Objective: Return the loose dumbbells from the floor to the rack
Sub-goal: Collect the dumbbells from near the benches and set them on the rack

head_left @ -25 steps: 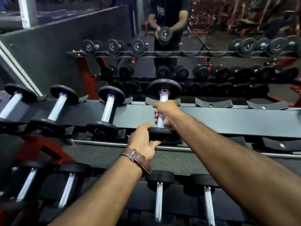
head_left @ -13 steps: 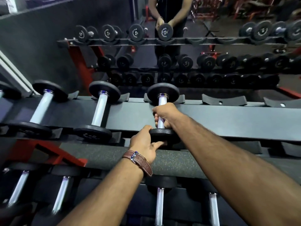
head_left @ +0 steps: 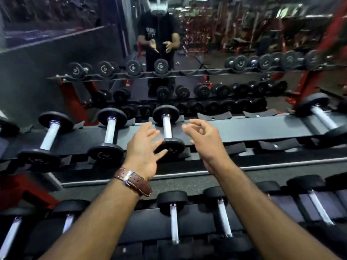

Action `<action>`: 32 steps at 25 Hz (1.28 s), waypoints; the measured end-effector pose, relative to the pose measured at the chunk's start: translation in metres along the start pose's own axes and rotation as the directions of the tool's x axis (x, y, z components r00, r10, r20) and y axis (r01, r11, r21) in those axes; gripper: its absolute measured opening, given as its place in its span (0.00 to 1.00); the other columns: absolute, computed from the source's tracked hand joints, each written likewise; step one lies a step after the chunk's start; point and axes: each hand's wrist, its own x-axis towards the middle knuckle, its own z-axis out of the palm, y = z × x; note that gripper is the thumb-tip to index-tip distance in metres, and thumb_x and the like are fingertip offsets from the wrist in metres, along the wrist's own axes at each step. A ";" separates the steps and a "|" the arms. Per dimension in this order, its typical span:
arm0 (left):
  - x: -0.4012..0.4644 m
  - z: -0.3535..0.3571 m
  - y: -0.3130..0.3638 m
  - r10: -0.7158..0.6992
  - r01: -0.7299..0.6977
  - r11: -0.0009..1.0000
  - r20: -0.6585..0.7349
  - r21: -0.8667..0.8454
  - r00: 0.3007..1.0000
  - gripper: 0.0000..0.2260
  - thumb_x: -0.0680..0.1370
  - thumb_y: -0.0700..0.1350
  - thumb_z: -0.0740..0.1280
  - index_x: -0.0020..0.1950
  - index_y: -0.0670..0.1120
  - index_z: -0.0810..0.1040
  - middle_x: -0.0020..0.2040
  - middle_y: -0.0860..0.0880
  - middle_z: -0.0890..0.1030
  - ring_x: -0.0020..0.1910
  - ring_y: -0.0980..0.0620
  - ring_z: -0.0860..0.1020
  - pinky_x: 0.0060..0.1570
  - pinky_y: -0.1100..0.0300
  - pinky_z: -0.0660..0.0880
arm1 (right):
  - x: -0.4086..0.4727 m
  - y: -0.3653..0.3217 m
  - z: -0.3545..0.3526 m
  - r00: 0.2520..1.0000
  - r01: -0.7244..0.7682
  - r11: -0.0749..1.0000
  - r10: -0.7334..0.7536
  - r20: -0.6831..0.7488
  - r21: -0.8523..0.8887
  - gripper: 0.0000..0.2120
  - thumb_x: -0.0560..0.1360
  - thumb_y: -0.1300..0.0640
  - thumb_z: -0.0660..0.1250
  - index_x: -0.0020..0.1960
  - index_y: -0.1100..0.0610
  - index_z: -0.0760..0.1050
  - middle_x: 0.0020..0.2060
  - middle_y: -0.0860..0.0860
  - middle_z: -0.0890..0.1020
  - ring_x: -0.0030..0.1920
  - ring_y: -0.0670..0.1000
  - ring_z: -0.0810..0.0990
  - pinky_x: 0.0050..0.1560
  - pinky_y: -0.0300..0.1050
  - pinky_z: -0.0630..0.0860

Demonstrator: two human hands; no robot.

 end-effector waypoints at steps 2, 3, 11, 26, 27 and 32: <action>-0.042 -0.003 -0.007 0.117 -0.121 0.992 0.151 0.022 0.982 0.16 0.83 0.51 0.58 0.58 0.41 0.78 0.60 0.40 0.83 0.58 0.43 0.82 0.65 0.45 0.74 | -0.056 -0.017 -0.029 0.988 0.107 0.987 -0.093 -0.120 0.121 0.16 0.76 0.58 0.72 0.62 0.60 0.77 0.53 0.52 0.83 0.51 0.43 0.81 0.53 0.37 0.76; -0.064 -0.004 -0.013 0.169 -0.174 0.985 0.221 0.006 0.961 0.17 0.83 0.51 0.57 0.57 0.39 0.78 0.57 0.39 0.84 0.56 0.42 0.83 0.64 0.47 0.75 | -0.086 -0.025 -0.045 0.971 0.172 0.974 -0.143 -0.193 0.144 0.14 0.77 0.60 0.71 0.61 0.60 0.78 0.50 0.51 0.82 0.48 0.41 0.81 0.51 0.36 0.76; -0.239 0.015 -0.111 0.166 -0.235 0.971 0.585 0.044 0.794 0.16 0.83 0.51 0.58 0.59 0.42 0.79 0.57 0.43 0.85 0.59 0.44 0.82 0.59 0.53 0.75 | -0.332 -0.037 -0.158 0.790 0.321 0.944 -0.226 -0.570 0.070 0.07 0.78 0.60 0.69 0.56 0.56 0.80 0.50 0.54 0.84 0.49 0.44 0.81 0.54 0.40 0.77; -0.702 0.208 -0.393 -0.245 -0.037 0.968 0.968 0.247 0.043 0.17 0.79 0.55 0.60 0.61 0.49 0.79 0.60 0.49 0.84 0.61 0.49 0.81 0.61 0.51 0.74 | -0.837 -0.046 -0.447 -0.040 0.191 0.961 -0.196 -0.980 -0.200 0.19 0.79 0.51 0.65 0.68 0.55 0.74 0.62 0.52 0.82 0.64 0.47 0.80 0.62 0.48 0.77; -0.740 0.219 -0.421 -0.265 -0.033 0.964 0.964 0.265 -0.002 0.17 0.81 0.55 0.59 0.62 0.49 0.78 0.61 0.49 0.83 0.61 0.49 0.81 0.62 0.50 0.74 | -0.874 -0.046 -0.470 -0.083 0.175 0.962 -0.199 -0.976 -0.211 0.20 0.78 0.49 0.67 0.68 0.55 0.74 0.62 0.52 0.82 0.64 0.46 0.80 0.62 0.48 0.77; -0.893 0.267 -0.521 -0.338 -0.006 0.940 0.930 0.341 -0.146 0.18 0.81 0.56 0.59 0.65 0.48 0.77 0.62 0.49 0.83 0.61 0.52 0.81 0.64 0.49 0.74 | -1.011 -0.042 -0.577 -0.209 0.091 0.973 -0.191 -0.959 -0.213 0.25 0.71 0.44 0.66 0.66 0.52 0.76 0.61 0.50 0.83 0.63 0.45 0.80 0.62 0.48 0.77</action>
